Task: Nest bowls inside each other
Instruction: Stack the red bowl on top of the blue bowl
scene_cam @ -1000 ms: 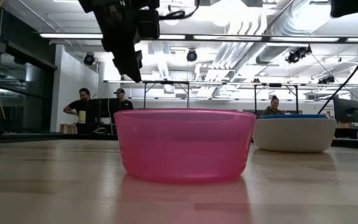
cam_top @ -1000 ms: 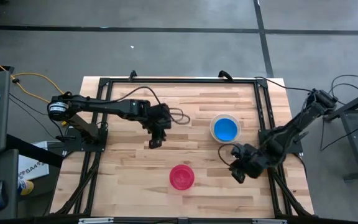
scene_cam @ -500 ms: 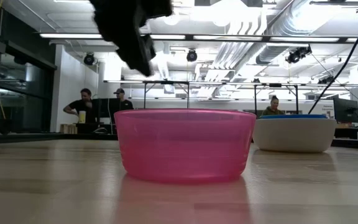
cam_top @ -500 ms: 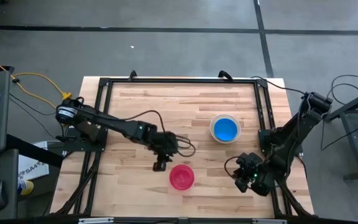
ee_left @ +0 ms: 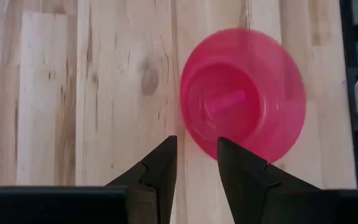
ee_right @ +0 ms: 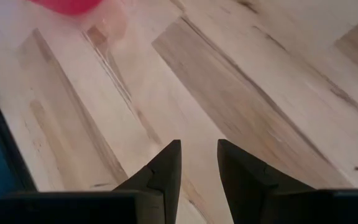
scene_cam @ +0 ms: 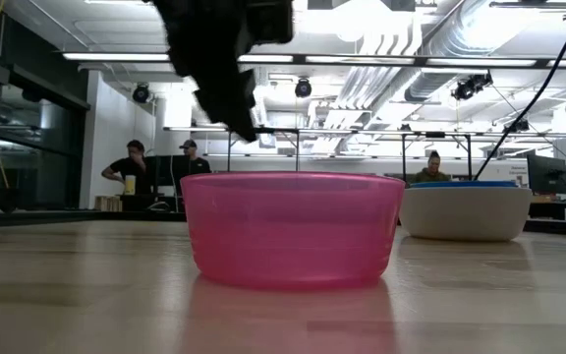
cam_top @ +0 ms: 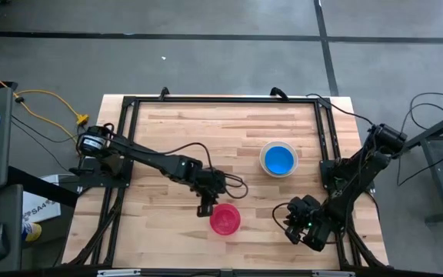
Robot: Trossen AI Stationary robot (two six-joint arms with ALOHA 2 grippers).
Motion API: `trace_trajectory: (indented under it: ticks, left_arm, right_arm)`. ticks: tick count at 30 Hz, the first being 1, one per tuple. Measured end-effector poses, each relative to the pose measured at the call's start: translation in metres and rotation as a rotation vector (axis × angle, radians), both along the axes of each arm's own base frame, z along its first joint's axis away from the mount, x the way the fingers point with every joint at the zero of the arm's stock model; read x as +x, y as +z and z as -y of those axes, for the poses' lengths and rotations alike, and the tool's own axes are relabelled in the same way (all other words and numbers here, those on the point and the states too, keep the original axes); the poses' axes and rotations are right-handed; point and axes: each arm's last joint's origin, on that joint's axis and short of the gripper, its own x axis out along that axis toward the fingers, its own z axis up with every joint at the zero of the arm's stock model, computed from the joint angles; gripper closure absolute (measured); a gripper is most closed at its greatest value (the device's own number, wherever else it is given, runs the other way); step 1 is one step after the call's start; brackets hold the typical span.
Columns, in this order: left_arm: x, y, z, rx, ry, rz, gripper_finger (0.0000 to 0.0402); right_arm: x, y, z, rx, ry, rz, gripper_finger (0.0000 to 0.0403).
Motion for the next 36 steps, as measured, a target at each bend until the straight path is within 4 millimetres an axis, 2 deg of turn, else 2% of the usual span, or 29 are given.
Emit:
trace_trajectory:
  ticks: [8,17,22,26,36]
  left_arm:
    - [0.005,-0.009,0.001,-0.068,0.083,-0.044,0.0286]
    - [0.007,-0.007,0.009,-0.169,0.142,-0.044,0.0286]
    - [0.011,-0.026,0.020,-0.210,0.142,-0.115,0.0286]
    - [0.013,-0.037,0.023,-0.205,0.149,-0.154,0.0286]
    - [0.013,-0.039,0.022,-0.176,0.180,-0.148,0.0286]
  right_arm:
    - [0.002,0.001,-0.001,-0.007,-0.008,0.036,0.0305]
    - [0.002,0.001,-0.001,-0.021,0.002,0.049,0.0305]
    - [0.002,0.001,-0.001,-0.021,0.006,0.051,0.0305]
    - [0.003,0.002,-0.002,-0.023,0.022,0.057,0.0305]
    - [0.003,0.002,-0.002,-0.021,0.027,0.061,0.0305]
